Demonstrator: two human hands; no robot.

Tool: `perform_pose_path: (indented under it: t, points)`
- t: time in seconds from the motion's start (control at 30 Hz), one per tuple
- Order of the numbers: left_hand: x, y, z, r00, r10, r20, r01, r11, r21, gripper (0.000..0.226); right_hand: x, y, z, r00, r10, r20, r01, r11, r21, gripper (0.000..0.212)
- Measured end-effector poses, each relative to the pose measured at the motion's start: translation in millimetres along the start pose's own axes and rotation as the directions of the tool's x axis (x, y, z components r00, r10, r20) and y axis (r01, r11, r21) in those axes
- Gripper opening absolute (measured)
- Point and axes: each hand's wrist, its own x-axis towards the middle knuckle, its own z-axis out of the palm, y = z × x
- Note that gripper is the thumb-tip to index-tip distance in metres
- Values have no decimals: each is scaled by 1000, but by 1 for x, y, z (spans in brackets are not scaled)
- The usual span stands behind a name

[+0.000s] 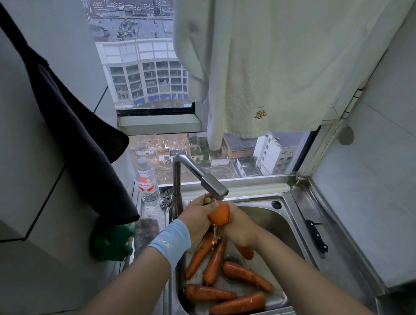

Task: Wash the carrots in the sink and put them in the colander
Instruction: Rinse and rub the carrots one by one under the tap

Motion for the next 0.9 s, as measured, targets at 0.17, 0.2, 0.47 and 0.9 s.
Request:
perform_pose_path:
  t: [0.17,0.2,0.47,0.9]
  points:
    - [5,7,10,977,18,-212,-2,997,74,22,-6,-3,17,976,-82,-201,67,995,-77,48]
    - [7,8,10,960,19,-278,7,996,91,19,-8,-3,22,953,-136,-270,98,984,-149,45]
    - [0,3,-16,989,105,-108,-63,938,342,35,-7,-3,10,990,-141,12,141,973,-186,59]
    - [9,-11,-11,961,174,-216,-82,922,378,24,3,3,2,970,-235,-68,172,854,-491,50]
